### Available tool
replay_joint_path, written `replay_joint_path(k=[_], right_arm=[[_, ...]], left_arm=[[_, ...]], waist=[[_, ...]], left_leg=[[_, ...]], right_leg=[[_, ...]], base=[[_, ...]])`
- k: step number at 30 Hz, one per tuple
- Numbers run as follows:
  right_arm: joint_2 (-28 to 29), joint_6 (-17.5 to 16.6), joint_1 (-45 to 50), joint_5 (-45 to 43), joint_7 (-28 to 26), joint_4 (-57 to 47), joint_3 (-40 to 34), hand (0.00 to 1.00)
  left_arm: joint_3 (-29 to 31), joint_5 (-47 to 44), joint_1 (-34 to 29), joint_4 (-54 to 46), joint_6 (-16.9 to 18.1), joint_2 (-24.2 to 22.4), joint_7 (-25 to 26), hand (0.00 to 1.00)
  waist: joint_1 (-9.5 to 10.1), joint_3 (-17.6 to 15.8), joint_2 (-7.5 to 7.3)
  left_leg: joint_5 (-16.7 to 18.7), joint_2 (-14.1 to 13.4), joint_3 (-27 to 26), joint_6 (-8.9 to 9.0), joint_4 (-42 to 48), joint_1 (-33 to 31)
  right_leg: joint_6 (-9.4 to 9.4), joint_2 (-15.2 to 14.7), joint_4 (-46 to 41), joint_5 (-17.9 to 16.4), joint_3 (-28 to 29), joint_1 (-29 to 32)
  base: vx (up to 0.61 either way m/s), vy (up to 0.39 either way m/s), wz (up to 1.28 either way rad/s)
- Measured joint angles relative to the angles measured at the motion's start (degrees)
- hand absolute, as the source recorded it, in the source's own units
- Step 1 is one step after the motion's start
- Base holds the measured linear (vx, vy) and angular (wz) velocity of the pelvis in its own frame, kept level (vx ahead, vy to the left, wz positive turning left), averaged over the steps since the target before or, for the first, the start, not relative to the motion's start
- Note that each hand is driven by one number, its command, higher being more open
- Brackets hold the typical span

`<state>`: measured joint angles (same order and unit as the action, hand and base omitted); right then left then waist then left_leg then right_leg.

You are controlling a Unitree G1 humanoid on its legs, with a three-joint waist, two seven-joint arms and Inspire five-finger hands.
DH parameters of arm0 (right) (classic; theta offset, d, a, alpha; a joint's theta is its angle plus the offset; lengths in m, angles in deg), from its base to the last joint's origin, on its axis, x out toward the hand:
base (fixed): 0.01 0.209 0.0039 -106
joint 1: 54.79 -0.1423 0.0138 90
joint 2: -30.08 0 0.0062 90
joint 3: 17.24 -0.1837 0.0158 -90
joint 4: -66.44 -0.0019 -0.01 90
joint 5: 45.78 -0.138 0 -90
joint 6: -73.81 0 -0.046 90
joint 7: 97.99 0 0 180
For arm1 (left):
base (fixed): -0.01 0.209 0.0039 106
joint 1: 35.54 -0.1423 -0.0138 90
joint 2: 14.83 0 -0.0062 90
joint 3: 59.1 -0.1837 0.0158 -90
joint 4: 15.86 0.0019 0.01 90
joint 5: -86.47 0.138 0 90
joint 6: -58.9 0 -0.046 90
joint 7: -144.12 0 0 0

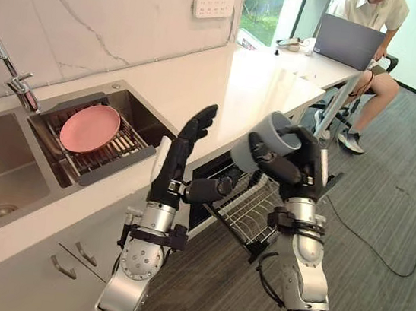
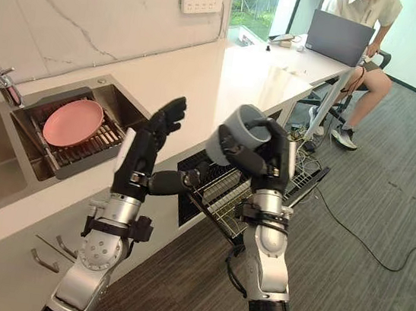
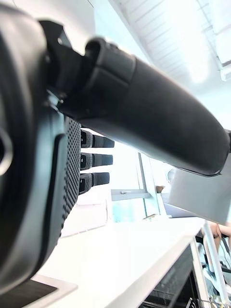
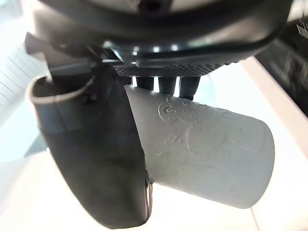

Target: Walk over to the sink, pick up the cup, carry it to the dishwasher, place the cup inside the dishwasher, then close the dishwasher door

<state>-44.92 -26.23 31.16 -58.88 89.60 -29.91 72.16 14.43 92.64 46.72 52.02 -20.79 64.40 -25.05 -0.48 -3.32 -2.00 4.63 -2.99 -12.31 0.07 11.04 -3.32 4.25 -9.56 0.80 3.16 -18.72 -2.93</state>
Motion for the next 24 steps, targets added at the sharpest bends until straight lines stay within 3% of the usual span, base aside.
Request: replay_joint_path(k=[8,13,18,24], right_arm=[[-0.6,-0.1,2.4,2.1,1.6,-0.5,-4.2,0.30],[-4.0,-0.1,2.6,6.2,1.1,3.1,-4.7,0.30],[-8.8,1.1,2.5,13.4,1.6,11.4,-4.8,0.30],[-12.5,2.9,-1.4,22.2,4.0,18.9,-4.5,0.30]], left_arm=[[0.3,-9.6,-5.2,2.2,0.2,-0.3,-6.0,0.90],[-0.8,-11.9,-9.3,13.7,-0.3,-0.9,-11.1,0.90],[0.7,-11.9,-13.4,23.3,-1.8,-0.6,-12.7,0.90],[6.6,-11.6,-12.5,32.1,-1.8,1.4,-11.4,0.90]], waist=[[0.36,0.0,0.01],[0.63,0.0,-0.03],[0.99,-0.5,-0.25],[2.94,-7.5,0.02]], left_leg=[[-1.7,0.0,0.6,0.53,-3.1,0.8],[-2.7,0.2,0.8,0.56,-5.3,0.8],[-3.6,0.3,2.8,0.65,-5.0,-2.2],[-3.5,-0.4,5.5,0.76,-1.3,-7.0]], right_leg=[[0.06,0.5,0.7,0.0,-0.6,0.0],[0.09,0.3,1.1,0.0,-1.3,0.5],[0.15,0.4,1.0,0.1,-3.4,2.2],[-0.34,1.0,0.1,0.4,-5.9,4.1]], base=[[0.01,-0.012,0.02],[-0.01,-0.004,0.04],[-0.01,-0.015,0.21],[-0.07,-0.006,0.21]])
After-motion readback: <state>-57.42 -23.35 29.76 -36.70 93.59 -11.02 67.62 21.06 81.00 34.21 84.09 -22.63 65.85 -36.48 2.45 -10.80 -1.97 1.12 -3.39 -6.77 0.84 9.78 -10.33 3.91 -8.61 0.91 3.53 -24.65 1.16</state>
